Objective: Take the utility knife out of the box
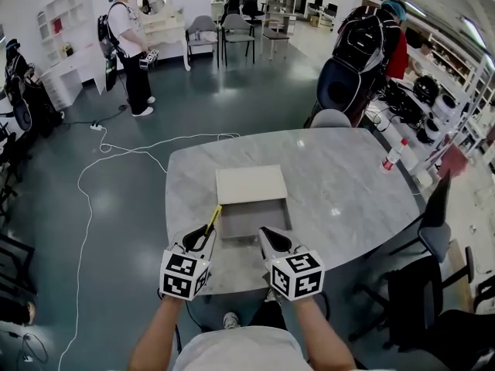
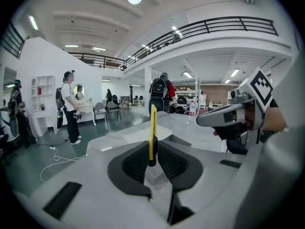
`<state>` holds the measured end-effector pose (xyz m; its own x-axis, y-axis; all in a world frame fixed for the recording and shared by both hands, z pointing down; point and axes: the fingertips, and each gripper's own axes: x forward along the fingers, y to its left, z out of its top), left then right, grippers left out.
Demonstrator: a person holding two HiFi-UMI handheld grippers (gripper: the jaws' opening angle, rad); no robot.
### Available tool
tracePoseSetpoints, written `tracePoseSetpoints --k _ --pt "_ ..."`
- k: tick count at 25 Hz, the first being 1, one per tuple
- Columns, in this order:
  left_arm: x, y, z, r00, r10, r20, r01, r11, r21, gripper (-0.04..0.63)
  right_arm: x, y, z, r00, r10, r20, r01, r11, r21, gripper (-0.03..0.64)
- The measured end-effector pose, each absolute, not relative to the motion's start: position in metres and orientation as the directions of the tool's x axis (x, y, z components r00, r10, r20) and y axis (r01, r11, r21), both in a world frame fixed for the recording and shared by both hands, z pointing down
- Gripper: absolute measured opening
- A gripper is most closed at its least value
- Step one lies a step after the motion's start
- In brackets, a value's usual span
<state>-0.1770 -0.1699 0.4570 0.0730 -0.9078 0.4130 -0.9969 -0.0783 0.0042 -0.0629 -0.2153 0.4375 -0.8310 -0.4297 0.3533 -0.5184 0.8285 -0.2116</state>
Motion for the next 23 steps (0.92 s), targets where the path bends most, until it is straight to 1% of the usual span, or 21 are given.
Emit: tracePoseSetpoints --k 7,23 --pt "-0.202 -0.156 0.458 0.057 -0.915 0.398 -0.998 -0.052 0.022 0.054 -0.087 -0.203 0.438 -0.832 -0.435 0.345 -0.514 0.837 -0.185 0.005" --pt "-0.207 -0.152 0.457 0.066 -0.911 0.407 -0.998 -0.064 0.018 0.054 -0.093 -0.198 0.433 -0.833 -0.436 0.341 -0.512 0.840 -0.177 0.005"
